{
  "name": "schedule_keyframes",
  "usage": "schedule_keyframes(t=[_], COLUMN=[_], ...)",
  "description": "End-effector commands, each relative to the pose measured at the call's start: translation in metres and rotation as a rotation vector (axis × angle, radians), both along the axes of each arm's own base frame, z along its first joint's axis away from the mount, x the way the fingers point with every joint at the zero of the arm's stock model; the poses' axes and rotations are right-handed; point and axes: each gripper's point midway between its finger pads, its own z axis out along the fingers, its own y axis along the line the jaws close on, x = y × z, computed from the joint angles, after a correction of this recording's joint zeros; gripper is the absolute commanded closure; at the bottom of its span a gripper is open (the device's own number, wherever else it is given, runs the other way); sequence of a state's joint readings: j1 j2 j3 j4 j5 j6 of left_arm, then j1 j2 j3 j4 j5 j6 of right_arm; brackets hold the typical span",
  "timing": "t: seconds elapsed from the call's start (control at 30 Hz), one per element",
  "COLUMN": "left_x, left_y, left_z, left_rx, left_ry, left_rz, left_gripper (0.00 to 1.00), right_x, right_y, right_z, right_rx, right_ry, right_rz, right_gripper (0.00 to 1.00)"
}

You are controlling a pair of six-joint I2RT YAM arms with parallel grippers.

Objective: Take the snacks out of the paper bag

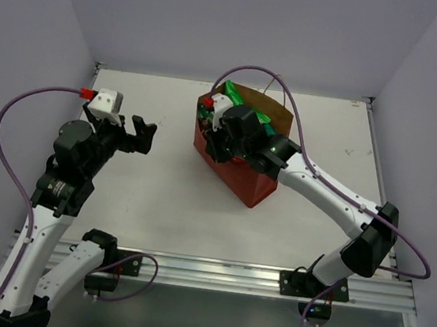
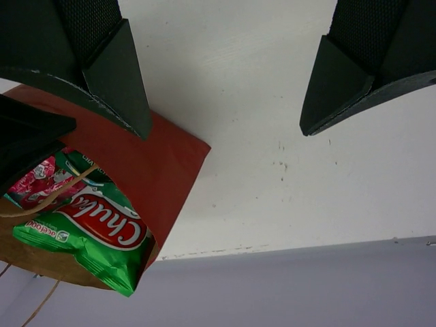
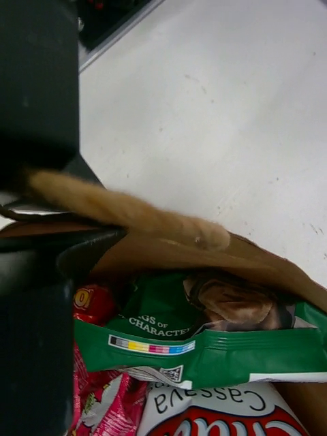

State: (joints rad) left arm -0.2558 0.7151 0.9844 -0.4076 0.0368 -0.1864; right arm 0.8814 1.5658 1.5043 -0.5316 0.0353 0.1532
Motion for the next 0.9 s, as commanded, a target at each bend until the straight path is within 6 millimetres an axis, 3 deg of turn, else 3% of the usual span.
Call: schedule_keyframes(t=[0.0,0.03,0.1,0.13,0.23,0.33,0.4,0.47,0.5,0.57,0.6,0.87], left_x=[-0.003,-0.003,-0.003,-0.002,0.0,0.001,0.001,0.002,0.002,0.002,0.002,0.004], left_y=[0.003,0.003,0.002,0.002,0.001,-0.001,-0.003,-0.003,-0.004,-0.007,-0.008,-0.01], left_z=[0.011,0.011,0.01,0.01,0.008,0.007,0.007,0.007,0.007,0.007,0.007,0.002], left_rx=[0.022,0.021,0.021,0.021,0.022,0.021,0.017,0.015,0.01,0.004,-0.001,0.005], left_ry=[-0.015,-0.013,-0.005,-0.005,0.004,0.009,0.01,0.009,0.011,0.013,0.014,0.031], left_rz=[0.006,0.004,0.001,0.0,-0.003,-0.009,-0.018,-0.019,-0.023,-0.038,-0.04,-0.046], left_gripper=[0.0,0.0,0.0,0.0,0.0,0.0,0.0,0.0,0.0,0.0,0.0,0.0], right_x=[0.006,0.003,-0.002,-0.003,0.0,0.015,0.037,0.05,0.066,0.084,0.097,0.147], right_y=[0.003,-0.001,-0.013,-0.019,-0.055,-0.098,-0.134,-0.153,-0.175,-0.182,-0.199,-0.209], right_z=[0.048,0.051,0.077,0.086,0.121,0.135,0.13,0.125,0.121,0.106,0.104,0.057], right_rx=[0.118,0.107,0.122,0.122,0.105,0.108,0.086,0.069,0.035,0.018,0.015,0.007], right_ry=[-0.017,-0.019,-0.069,-0.096,-0.234,-0.282,-0.285,-0.289,-0.306,-0.274,-0.267,-0.157], right_rz=[-0.09,-0.083,-0.078,-0.082,-0.119,-0.182,-0.259,-0.282,-0.32,-0.3,-0.336,-0.257], right_gripper=[0.72,0.57,0.41,0.28,0.16,0.15,0.15,0.15,0.15,0.15,0.15,0.21])
